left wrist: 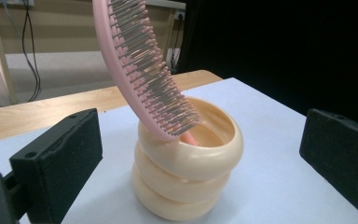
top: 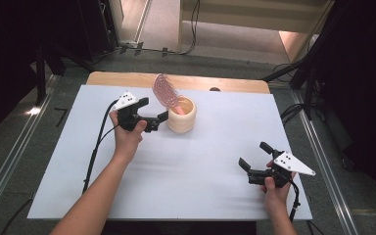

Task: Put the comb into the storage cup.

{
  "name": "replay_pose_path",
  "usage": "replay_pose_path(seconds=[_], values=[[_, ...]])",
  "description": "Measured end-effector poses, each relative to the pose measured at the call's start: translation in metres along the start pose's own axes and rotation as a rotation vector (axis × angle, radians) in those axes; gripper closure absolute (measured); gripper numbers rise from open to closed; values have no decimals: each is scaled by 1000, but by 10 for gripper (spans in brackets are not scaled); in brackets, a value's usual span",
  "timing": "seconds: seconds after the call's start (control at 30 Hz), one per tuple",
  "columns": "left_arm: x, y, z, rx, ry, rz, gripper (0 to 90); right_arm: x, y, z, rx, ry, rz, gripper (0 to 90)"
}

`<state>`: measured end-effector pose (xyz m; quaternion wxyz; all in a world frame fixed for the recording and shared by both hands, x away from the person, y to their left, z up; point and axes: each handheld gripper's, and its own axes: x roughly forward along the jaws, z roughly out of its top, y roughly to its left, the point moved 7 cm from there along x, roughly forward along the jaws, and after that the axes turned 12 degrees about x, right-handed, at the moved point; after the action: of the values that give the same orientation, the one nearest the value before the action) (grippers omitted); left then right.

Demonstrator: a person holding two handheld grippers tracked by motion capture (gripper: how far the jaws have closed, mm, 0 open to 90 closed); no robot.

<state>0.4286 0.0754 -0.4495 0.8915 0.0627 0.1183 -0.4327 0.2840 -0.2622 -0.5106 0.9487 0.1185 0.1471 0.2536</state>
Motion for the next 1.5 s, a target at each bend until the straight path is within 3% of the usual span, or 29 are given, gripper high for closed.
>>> replay_pose_path(seconds=[0.43,1.03,1.5], values=[[-29,-9,-5,26,-31,0,0,1,1,0,1,-1,0,0],[-66,-20,-21,72,-39,8,0,1,2,0,-1,0,-1,0],[-102,-16,-39,104,-26,58,0,1,1,0,5,-2,-1,0]])
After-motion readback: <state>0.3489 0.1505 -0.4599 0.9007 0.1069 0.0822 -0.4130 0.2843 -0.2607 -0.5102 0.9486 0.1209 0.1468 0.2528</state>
